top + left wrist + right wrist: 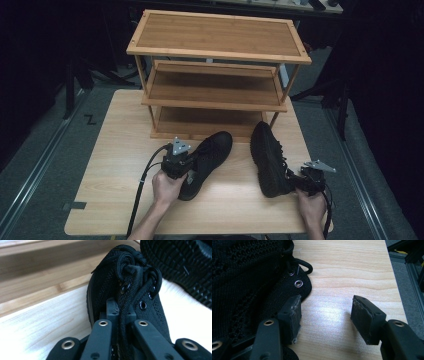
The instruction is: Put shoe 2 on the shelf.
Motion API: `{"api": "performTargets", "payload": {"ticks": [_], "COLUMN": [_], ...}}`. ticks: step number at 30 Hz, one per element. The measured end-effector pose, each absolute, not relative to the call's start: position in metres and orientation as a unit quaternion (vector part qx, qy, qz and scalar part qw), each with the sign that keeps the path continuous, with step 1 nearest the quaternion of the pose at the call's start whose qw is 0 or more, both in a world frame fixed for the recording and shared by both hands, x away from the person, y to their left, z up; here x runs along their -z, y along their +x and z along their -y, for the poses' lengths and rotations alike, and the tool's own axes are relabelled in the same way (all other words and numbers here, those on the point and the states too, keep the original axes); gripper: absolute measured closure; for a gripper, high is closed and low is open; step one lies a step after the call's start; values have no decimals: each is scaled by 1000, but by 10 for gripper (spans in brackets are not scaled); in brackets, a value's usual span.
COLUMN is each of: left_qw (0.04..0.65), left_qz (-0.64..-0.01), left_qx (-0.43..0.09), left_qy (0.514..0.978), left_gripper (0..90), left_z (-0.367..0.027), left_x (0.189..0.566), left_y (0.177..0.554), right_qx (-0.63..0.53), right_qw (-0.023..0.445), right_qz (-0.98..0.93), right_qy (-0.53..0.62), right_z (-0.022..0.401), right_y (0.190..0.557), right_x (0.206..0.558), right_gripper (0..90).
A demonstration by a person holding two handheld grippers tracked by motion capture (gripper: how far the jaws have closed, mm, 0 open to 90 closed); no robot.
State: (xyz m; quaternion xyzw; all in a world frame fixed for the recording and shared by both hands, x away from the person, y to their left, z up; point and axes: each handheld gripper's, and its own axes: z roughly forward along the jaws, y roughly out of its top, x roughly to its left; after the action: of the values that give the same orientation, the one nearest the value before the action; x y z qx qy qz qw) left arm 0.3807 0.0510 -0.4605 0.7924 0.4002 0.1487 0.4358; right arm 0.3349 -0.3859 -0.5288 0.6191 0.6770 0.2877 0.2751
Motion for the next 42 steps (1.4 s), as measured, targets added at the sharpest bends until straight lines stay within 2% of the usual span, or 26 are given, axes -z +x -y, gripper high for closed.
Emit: {"api": "performTargets", "payload": {"ticks": [12, 23, 38, 42], "left_qw": [436, 431, 431, 436], "left_qz": [-403, -424, -482, -497], "left_qx": [-144, -152, -189, -184], "left_qy": [791, 782, 739, 727], "left_gripper": [884, 884, 884, 883], "left_z": [-52, -47, -36, -31], "left_x": [451, 446, 449, 452], "left_y": [393, 420, 462, 473], "right_qx": [-288, -290, -294, -293], "right_qw": [275, 275, 270, 272], "right_qz": [-678, -676, -684, -686], "right_qy": [618, 619, 611, 608], "right_z": [386, 386, 385, 385], "right_y": [335, 335, 336, 336], "right_x": [529, 529, 529, 529], "right_gripper": [420, 420, 420, 420]}}
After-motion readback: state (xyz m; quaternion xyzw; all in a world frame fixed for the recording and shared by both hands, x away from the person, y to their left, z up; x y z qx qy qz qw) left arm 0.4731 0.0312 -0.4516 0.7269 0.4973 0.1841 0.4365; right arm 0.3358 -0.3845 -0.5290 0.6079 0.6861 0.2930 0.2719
